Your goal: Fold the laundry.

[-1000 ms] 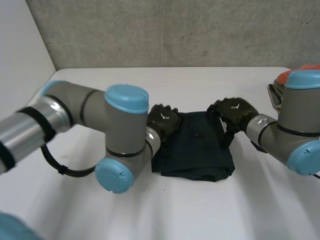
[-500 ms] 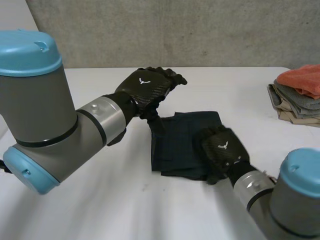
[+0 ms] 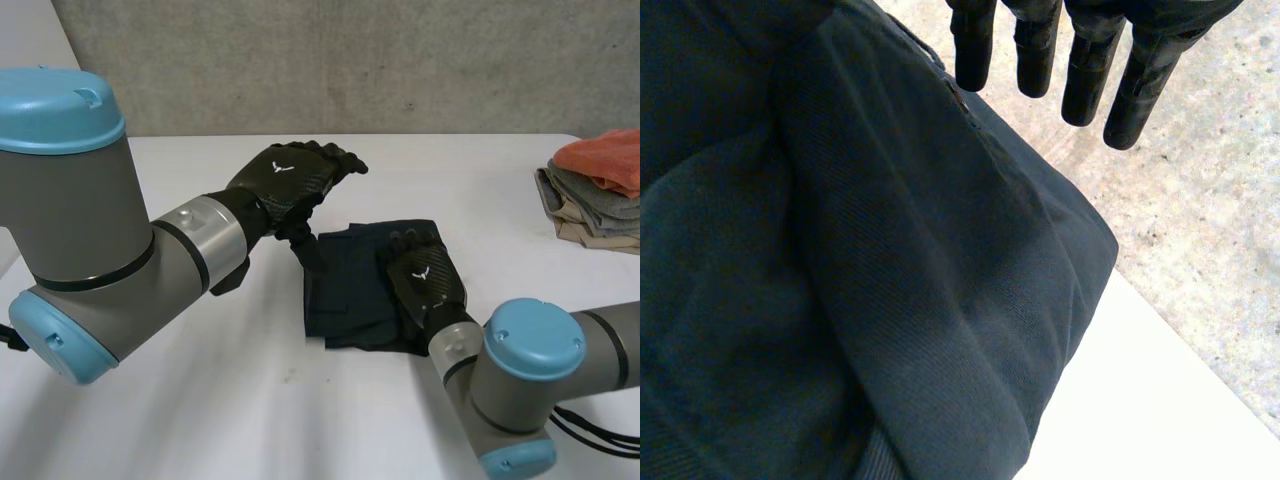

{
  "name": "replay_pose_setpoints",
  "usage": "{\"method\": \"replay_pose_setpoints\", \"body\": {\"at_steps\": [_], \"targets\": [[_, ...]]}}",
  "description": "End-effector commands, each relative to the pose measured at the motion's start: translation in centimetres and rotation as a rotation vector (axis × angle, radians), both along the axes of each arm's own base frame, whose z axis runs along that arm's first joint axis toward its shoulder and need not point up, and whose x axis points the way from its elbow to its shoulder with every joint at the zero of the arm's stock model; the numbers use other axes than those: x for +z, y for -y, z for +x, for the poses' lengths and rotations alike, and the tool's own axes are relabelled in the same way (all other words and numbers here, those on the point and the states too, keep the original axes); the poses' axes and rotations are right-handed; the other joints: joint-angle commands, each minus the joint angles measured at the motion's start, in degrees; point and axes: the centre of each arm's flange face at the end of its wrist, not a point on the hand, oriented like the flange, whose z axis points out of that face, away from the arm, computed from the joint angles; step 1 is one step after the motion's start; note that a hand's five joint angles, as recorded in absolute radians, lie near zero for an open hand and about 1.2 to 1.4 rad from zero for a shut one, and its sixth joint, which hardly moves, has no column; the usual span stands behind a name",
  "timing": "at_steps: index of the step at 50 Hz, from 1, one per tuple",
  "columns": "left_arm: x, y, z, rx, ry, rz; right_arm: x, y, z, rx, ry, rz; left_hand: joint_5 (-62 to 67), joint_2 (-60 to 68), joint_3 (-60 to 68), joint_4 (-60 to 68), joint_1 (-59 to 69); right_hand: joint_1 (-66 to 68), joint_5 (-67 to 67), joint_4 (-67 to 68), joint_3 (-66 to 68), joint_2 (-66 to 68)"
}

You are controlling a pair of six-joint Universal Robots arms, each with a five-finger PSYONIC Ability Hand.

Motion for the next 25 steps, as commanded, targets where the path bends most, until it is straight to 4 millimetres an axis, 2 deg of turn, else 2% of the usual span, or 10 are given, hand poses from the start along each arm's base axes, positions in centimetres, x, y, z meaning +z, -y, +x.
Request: {"method": "replay_pose_setpoints", "body": {"at_steps": [1, 3, 4, 8, 12, 15, 16, 19, 25], "targets": [[-0.5, -0.1, 0.1, 0.000, 0.009, 0.014, -0.1, 2.2, 1.2, 0.000, 0.020, -0.026, 0.09, 0.47, 0.59, 0.85, 0.33, 17.45, 13.21, 13.23, 15.37, 14.20], [-0.6, -0.1, 0.1, 0.000, 0.010, 0.015, 0.3, 2.6, 1.5, 0.008, 0.029, -0.042, 0.09, 0.47, 0.59, 0.85, 0.33, 27.24, 22.99, 23.01, 25.16, 23.98], [-0.6, -0.1, 0.1, 0.000, 0.010, 0.016, 0.5, 3.0, 1.8, 0.020, 0.038, -0.051, 0.09, 0.47, 0.59, 0.85, 0.33, 40.95, 36.70, 36.72, 38.87, 37.69], [-0.8, -0.2, 0.2, 0.000, 0.014, 0.021, 0.9, 3.7, 2.8, 0.085, 0.057, -0.059, 0.09, 0.47, 0.59, 0.85, 0.33, 70.70, 66.46, 66.48, 68.62, 67.45], [-0.8, -0.1, 0.2, 0.001, 0.014, 0.021, 1.0, 4.0, 3.4, 0.157, 0.049, -0.013, 0.09, 0.47, 0.59, 0.85, 0.33, 70.80, 66.55, 66.57, 68.72, 67.54], [-0.8, -0.2, 0.2, 0.001, 0.013, 0.020, 0.9, 5.4, 2.6, 0.158, 0.039, 0.020, 0.09, 0.47, 0.59, 0.85, 0.33, 70.80, 66.55, 66.57, 68.72, 67.54], [-0.8, -0.2, 0.2, 0.001, 0.013, 0.020, 0.9, 6.5, 1.6, 0.140, 0.034, 0.033, 0.09, 0.47, 0.59, 0.85, 0.33, 70.80, 66.55, 66.57, 68.72, 67.54], [-0.7, -0.2, 0.2, 0.000, 0.012, 0.019, 1.2, 7.9, 0.3, 0.124, 0.033, 0.046, 0.09, 0.47, 0.59, 0.85, 0.33, 70.80, 66.55, 66.57, 68.72, 67.54], [-0.7, -0.2, 0.2, 0.001, 0.013, 0.019, 3.3, 12.7, -4.8, 0.023, 0.044, -0.004, -0.08, 0.30, 0.43, 0.69, 0.16, 70.80, 66.55, 66.57, 68.72, 67.54]]}}
